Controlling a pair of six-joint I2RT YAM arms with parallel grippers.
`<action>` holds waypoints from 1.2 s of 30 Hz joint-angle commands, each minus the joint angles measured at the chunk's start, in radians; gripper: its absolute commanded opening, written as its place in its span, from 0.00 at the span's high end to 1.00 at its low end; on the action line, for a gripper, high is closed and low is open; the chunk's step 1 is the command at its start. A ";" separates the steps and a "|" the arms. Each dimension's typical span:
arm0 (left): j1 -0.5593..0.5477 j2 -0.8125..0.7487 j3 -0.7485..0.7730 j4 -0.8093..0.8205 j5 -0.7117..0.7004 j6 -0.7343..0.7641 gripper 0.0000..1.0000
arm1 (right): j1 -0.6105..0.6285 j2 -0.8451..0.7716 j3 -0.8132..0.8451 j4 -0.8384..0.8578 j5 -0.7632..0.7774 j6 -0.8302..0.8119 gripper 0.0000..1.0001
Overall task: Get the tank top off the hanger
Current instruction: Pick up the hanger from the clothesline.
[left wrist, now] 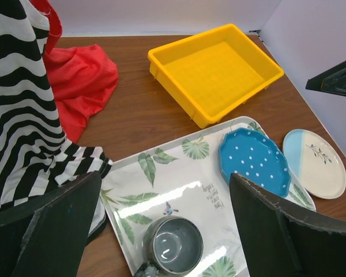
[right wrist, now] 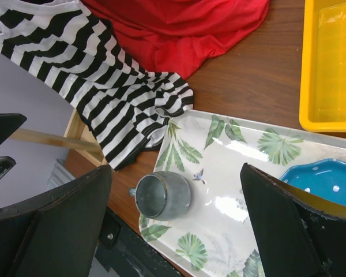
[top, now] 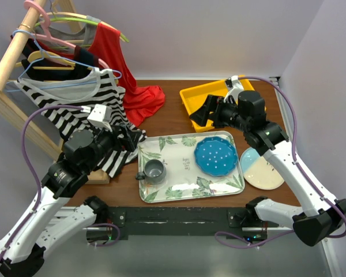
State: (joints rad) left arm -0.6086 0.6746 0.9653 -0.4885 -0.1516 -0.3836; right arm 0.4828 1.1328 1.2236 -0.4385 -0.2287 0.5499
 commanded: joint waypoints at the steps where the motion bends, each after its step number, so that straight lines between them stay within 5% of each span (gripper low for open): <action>1: 0.004 -0.001 0.024 0.024 -0.012 0.005 0.02 | 0.002 0.007 0.016 0.038 -0.004 -0.001 0.01; 10: 0.006 -0.003 0.069 0.010 -0.039 0.026 0.03 | 0.003 0.061 0.082 0.089 -0.009 0.018 0.01; 17: 0.006 -0.032 0.185 -0.050 -0.078 0.031 0.04 | 0.014 0.224 0.201 0.404 -0.192 0.076 0.08; 26: 0.004 -0.162 0.174 -0.107 -0.072 0.041 0.04 | 0.212 0.577 0.638 0.477 -0.201 -0.126 0.29; 36: 0.004 -0.247 0.177 -0.156 0.037 0.092 0.04 | 0.301 0.828 0.869 0.638 -0.365 -0.257 0.30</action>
State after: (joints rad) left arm -0.6086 0.4362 1.1217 -0.6182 -0.1574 -0.3351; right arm 0.7830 1.9369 2.0201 0.0879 -0.5076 0.3668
